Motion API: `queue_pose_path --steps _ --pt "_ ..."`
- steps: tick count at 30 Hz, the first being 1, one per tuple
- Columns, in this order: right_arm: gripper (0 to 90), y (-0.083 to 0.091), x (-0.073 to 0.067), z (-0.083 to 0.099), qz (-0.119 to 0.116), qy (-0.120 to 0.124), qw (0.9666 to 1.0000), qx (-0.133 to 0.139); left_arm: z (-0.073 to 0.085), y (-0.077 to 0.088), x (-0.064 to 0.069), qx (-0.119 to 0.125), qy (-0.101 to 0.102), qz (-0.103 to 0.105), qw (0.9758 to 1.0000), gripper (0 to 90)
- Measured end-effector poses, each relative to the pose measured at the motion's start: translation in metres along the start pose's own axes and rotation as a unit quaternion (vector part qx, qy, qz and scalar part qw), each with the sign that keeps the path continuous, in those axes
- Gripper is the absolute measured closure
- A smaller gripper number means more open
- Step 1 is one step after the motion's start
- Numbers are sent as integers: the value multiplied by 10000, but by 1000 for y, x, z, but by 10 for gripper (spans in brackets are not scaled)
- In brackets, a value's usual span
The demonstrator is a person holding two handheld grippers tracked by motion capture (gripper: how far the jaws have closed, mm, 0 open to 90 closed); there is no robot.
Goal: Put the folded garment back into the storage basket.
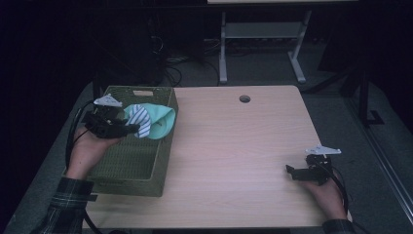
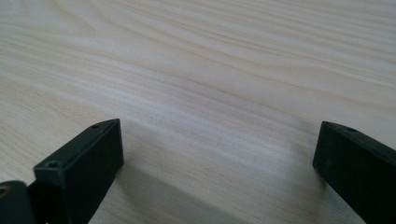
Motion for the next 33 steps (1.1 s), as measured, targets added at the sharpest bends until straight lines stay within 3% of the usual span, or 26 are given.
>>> queue_pose_path --steps 10,13,33 --pt "13 0 0 0 -1 -23 10000 7 28 -8 -32 -105 342 -414 9985 690" --pt "13 0 0 0 -3 -21 10000 5 35 -14 -39 -154 450 -438 9979 690" --pt "13 0 0 0 -3 -21 10000 4 66 -68 -47 -572 559 -407 9960 685"
Point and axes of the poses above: each handheld gripper's, and its own axes: y roughly backward along the jaws, z roughly out of its underside, x roughly to its right, the point moved 7 cm from there along -y, roughly forward along the jaws, and after that the axes turned 7 degrees about -x, right-handed, at the moved point
